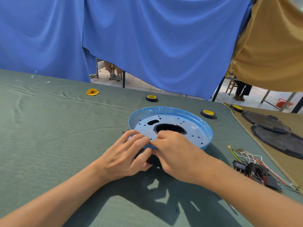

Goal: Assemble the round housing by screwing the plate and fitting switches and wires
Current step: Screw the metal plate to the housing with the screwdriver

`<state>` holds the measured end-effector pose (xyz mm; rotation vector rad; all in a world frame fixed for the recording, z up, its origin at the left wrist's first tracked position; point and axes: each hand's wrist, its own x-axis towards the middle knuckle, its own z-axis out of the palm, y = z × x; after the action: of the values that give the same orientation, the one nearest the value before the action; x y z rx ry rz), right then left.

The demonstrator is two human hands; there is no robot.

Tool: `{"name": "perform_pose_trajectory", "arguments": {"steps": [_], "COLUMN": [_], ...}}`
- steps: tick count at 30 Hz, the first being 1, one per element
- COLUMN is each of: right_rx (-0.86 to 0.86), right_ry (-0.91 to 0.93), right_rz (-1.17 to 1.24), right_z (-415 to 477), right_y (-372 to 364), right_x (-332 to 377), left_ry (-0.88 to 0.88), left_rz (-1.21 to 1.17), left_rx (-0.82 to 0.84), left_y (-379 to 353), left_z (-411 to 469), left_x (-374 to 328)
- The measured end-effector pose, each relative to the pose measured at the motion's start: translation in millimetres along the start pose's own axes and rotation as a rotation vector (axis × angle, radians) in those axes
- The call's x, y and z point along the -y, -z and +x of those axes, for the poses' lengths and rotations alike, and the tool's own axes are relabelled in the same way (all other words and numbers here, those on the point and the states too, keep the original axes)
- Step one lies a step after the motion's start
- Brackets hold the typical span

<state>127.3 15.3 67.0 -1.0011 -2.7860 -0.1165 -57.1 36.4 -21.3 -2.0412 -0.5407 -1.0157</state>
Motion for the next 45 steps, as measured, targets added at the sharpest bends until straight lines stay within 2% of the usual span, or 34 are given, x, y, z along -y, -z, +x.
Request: {"name": "perform_pose_trajectory", "arguments": {"steps": [4, 8, 11, 16, 21, 23, 26, 32, 37, 41, 45], "right_rx": [-0.012, 0.199, 0.261, 0.213, 0.071, 0.022, -0.031, -0.053, -0.098, -0.098, -0.121], "right_ry": [-0.103, -0.087, -0.173, -0.102, -0.038, -0.047, -0.078, -0.086, -0.109, -0.113, -0.131], "right_rz": [0.13, 0.361, 0.559, 0.486, 0.453, 0.476, 0.52, 0.554, 0.608, 0.642, 0.65], "right_z": [5.2, 21.3, 40.8, 71.4, 82.3, 84.1, 86.0, 89.2, 90.1, 88.5, 89.5], "right_y": [3.4, 25.5, 32.7, 7.6, -7.5, -8.7, -8.3, -6.1, 0.0, -0.8, -2.7], "right_x": [5.1, -11.7, -25.4, -22.3, -19.8, -21.1, -24.2, -26.6, -31.8, -32.0, -33.2], "left_ry": [-0.007, -0.007, 0.0, 0.001, 0.061, 0.206, 0.539, 0.894, 1.247, 1.396, 1.639], "left_rz": [-0.028, -0.01, 0.022, 0.112, 0.222, 0.178, 0.005, -0.305, -0.536, -0.642, -0.954], "left_rx": [0.016, 0.083, 0.133, 0.121, 0.058, 0.086, 0.111, 0.164, -0.008, -0.088, -0.239], "left_y": [2.8, 11.1, 21.5, 30.4, 31.7, 30.4, 31.1, 30.0, 23.3, 23.9, 25.9], "left_z": [-2.4, -12.6, -21.6, -31.4, -42.9, -43.8, -36.6, -28.9, -18.4, -10.3, -6.6], "left_x": [4.4, 22.1, 33.7, 46.7, 53.2, 51.6, 41.8, 21.1, 8.4, 3.6, 2.2]}}
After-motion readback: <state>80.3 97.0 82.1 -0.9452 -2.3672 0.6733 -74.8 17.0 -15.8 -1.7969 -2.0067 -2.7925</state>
